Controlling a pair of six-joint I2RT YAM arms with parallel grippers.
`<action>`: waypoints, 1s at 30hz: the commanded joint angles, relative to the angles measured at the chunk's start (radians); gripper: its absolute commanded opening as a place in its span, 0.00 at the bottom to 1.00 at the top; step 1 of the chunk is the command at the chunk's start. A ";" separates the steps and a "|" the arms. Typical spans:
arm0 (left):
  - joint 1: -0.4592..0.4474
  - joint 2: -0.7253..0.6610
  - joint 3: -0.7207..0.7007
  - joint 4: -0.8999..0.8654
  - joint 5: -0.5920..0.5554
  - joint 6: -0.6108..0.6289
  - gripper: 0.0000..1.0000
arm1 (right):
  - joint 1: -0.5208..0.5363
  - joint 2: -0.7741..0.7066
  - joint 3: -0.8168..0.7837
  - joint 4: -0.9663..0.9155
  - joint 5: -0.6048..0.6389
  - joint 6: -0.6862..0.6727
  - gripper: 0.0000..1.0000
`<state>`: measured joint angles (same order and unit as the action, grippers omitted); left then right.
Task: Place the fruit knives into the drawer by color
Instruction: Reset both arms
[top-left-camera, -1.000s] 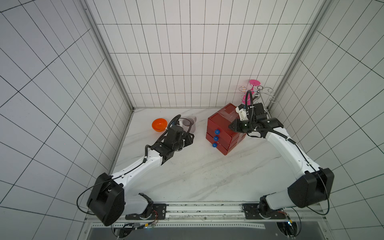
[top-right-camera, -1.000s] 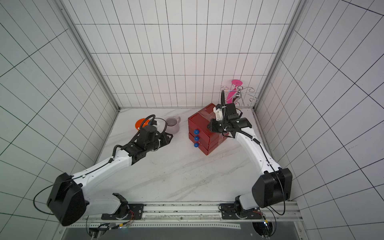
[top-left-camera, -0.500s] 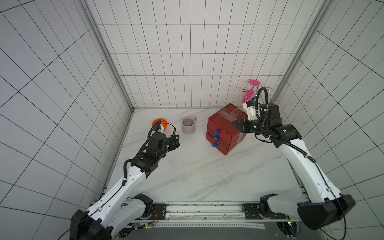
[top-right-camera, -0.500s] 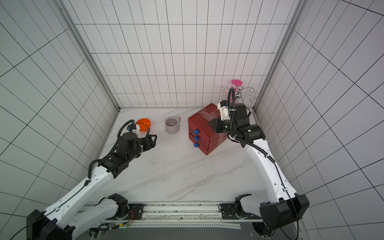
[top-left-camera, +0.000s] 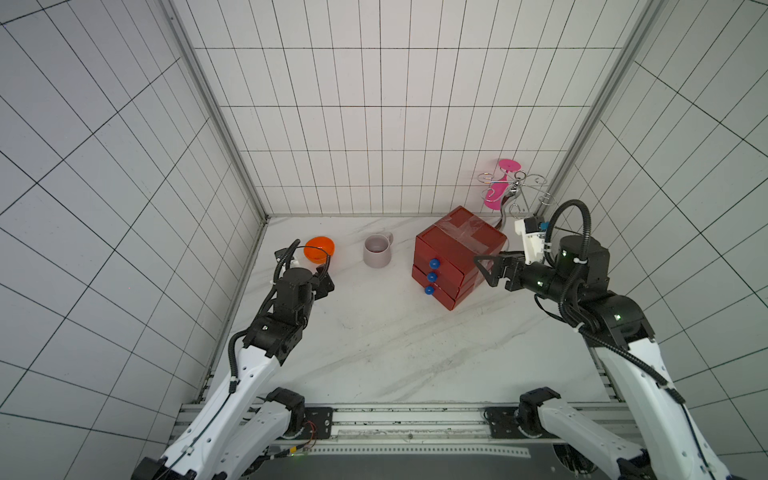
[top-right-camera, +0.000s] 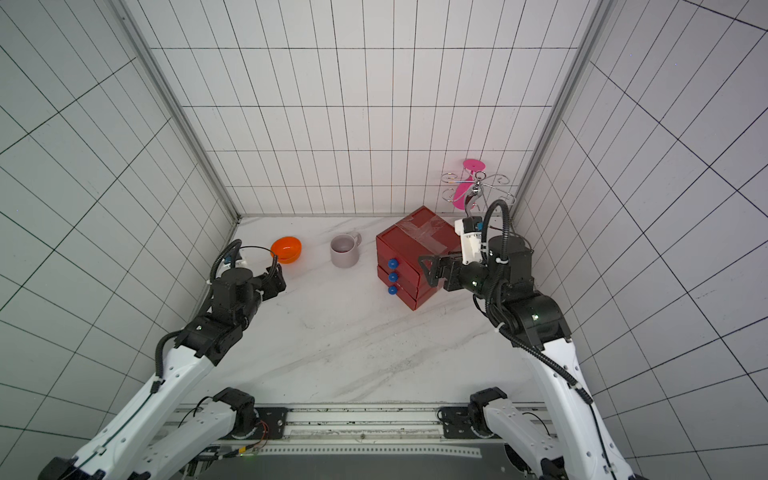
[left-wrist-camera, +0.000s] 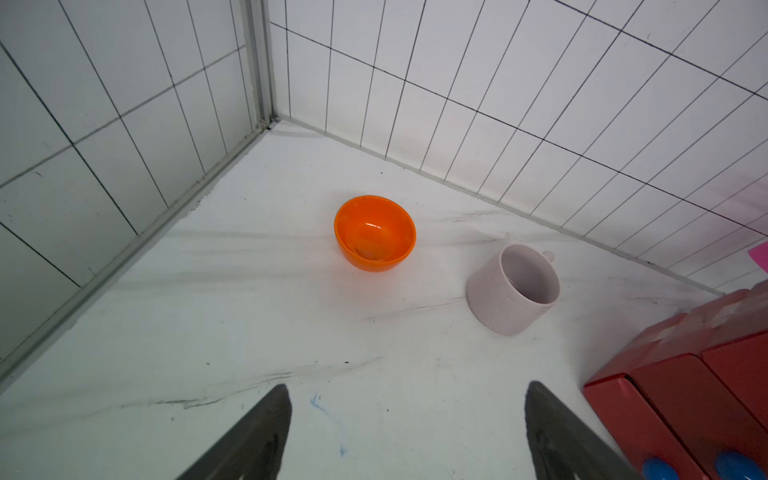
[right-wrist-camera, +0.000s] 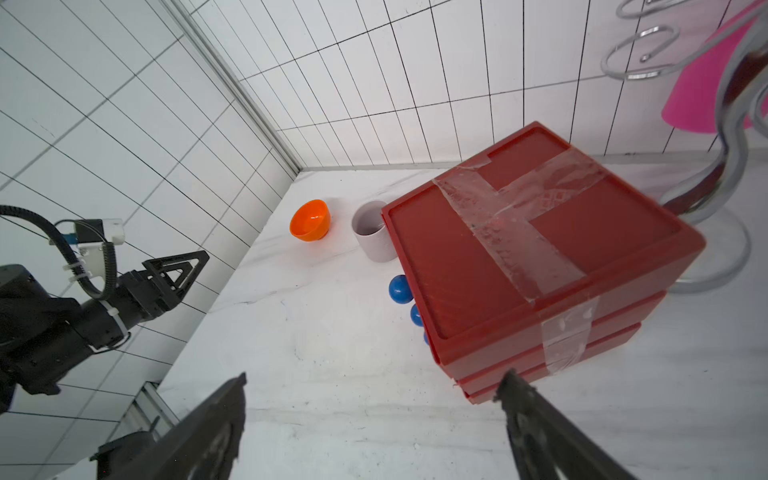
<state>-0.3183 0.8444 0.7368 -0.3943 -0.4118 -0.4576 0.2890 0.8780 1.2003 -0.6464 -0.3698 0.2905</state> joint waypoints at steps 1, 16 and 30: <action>0.013 0.003 -0.075 0.111 -0.157 0.087 0.89 | 0.006 -0.069 -0.127 0.001 0.038 -0.001 0.99; 0.181 0.237 -0.365 0.891 -0.094 0.391 0.98 | 0.006 -0.483 -0.490 0.048 0.201 0.030 0.99; 0.265 0.580 -0.421 1.301 0.107 0.373 0.98 | 0.006 -0.489 -0.553 0.027 0.313 0.050 0.99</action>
<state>-0.0639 1.3952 0.3367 0.7551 -0.3531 -0.0868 0.2890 0.3923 0.6960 -0.6239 -0.1131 0.3225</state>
